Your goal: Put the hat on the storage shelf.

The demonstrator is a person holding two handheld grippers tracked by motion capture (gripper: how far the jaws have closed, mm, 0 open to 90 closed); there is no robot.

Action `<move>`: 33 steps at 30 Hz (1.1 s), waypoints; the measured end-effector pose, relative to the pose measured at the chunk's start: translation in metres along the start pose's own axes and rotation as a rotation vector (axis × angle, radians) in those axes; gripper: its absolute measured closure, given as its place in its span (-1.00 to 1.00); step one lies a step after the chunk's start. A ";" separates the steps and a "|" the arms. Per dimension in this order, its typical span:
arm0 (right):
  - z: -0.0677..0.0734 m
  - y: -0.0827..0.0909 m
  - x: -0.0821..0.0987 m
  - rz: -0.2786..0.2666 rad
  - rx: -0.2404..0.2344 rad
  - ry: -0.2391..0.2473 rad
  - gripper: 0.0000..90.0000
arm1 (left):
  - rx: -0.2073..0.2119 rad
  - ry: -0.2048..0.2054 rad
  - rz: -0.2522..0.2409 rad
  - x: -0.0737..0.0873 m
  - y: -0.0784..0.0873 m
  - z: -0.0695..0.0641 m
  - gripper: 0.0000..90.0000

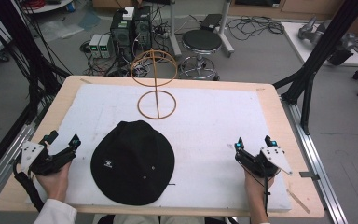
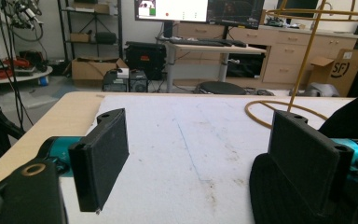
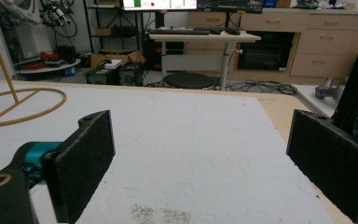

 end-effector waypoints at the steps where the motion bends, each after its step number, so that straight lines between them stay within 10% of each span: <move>1: 0.000 0.000 0.000 0.000 0.000 -0.001 -0.85 | 0.005 0.004 0.003 0.000 -0.001 0.000 -0.55; 33: -0.002 0.000 0.000 -0.005 -0.018 -0.022 -0.85 | 0.102 0.013 0.013 -0.006 0.001 -0.011 -0.55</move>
Point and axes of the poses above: each handheld gripper's, and its own axes: y roughly backward along the jaws, x roughly out of its underside, z roughly to its left, the point moved 1 cm from there along -y, roughly forward along the jaws, and after that the axes turned 8 degrees about y, right-handed, at the moved point
